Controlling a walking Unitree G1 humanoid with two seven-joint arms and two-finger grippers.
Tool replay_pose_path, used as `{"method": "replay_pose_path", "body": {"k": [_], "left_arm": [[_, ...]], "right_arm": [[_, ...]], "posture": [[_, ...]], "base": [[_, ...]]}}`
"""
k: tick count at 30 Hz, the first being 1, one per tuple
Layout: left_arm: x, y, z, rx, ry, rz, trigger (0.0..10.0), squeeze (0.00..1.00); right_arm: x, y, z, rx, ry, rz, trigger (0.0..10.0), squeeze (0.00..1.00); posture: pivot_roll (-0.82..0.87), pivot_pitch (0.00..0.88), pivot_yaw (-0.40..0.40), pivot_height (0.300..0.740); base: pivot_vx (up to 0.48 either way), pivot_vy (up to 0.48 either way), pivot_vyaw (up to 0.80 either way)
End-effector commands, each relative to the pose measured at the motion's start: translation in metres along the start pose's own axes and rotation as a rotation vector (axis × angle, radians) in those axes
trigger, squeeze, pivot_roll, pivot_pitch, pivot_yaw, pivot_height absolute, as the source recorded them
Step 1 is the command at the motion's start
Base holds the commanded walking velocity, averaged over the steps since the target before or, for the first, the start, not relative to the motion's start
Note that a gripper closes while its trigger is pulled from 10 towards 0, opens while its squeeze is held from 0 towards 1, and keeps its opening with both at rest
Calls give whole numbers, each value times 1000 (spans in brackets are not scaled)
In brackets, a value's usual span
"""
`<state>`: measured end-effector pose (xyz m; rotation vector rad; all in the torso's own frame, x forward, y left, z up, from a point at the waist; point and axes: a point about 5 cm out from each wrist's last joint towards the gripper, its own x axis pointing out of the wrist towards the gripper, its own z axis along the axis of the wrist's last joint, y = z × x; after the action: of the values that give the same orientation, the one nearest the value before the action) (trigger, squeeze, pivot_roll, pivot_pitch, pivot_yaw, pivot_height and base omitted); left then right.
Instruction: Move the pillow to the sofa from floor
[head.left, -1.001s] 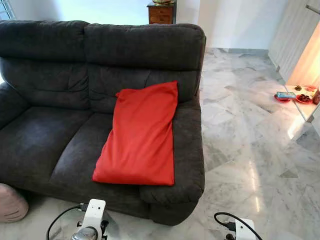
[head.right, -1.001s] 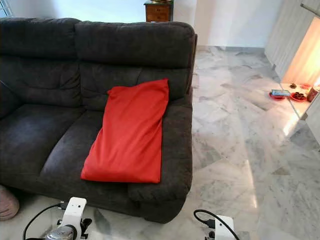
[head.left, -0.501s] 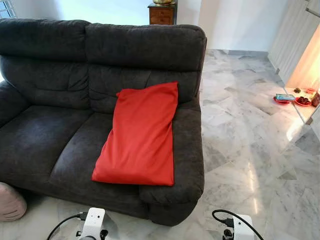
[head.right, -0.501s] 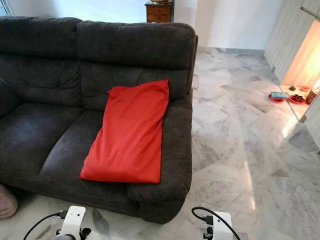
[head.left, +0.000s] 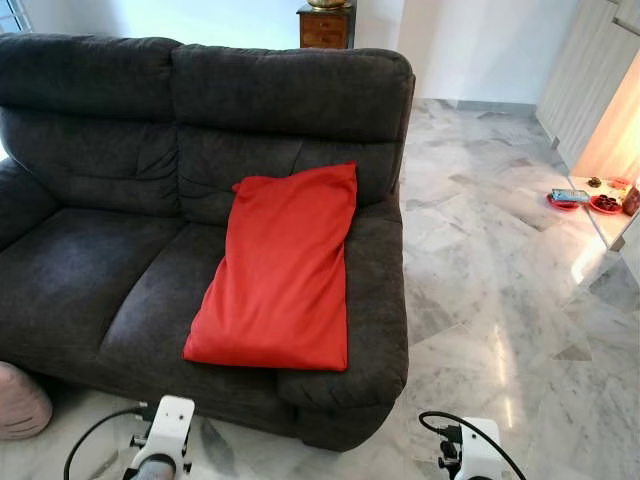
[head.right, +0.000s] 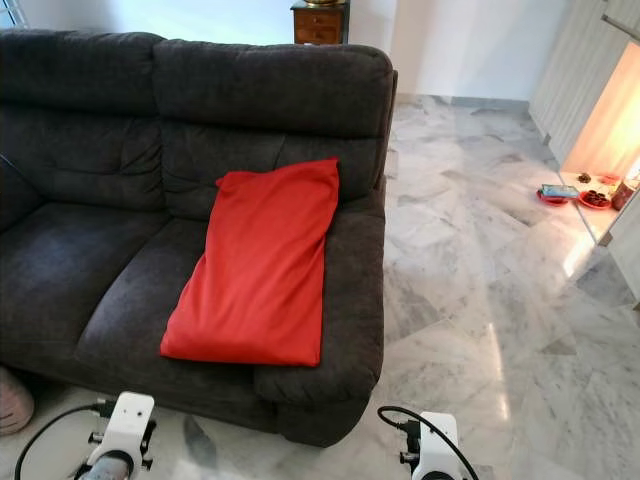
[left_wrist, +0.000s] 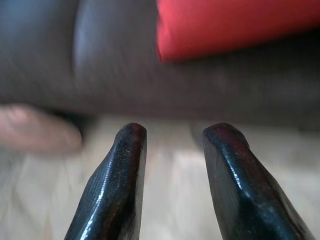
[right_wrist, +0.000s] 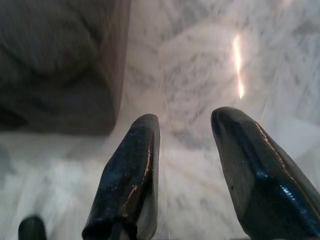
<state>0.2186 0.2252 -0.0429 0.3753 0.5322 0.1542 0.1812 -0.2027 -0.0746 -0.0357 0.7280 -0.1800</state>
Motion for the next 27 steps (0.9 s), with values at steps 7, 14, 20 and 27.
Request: {"method": "replay_pose_path", "body": {"k": [7, 14, 20, 27], "left_arm": [[12, 20, 68, -71, -338, 134, 10000, 0], [10, 27, 135, -85, -611, 168, 10000, 0], [-7, 38, 171, -44, -791, 229, 10000, 0], [0, 23, 157, -57, -681, 172, 10000, 0]], "right_arm": [[10, -6, 78, 66, -381, -33, 10000, 0], [2, -15, 149, 65, -712, -48, 10000, 0], [-17, -8, 168, 39, -869, -34, 10000, 0], [-4, 2, 142, 27, -712, 17, 10000, 0]], "posture": [[-16, 0, -54, 740], [-20, 0, -54, 740], [-16, 0, -58, 740], [-17, 0, -56, 740]], "base": [[0, 0, 0], [0, 0, 0], [0, 0, 0], [0, 0, 0]]}}
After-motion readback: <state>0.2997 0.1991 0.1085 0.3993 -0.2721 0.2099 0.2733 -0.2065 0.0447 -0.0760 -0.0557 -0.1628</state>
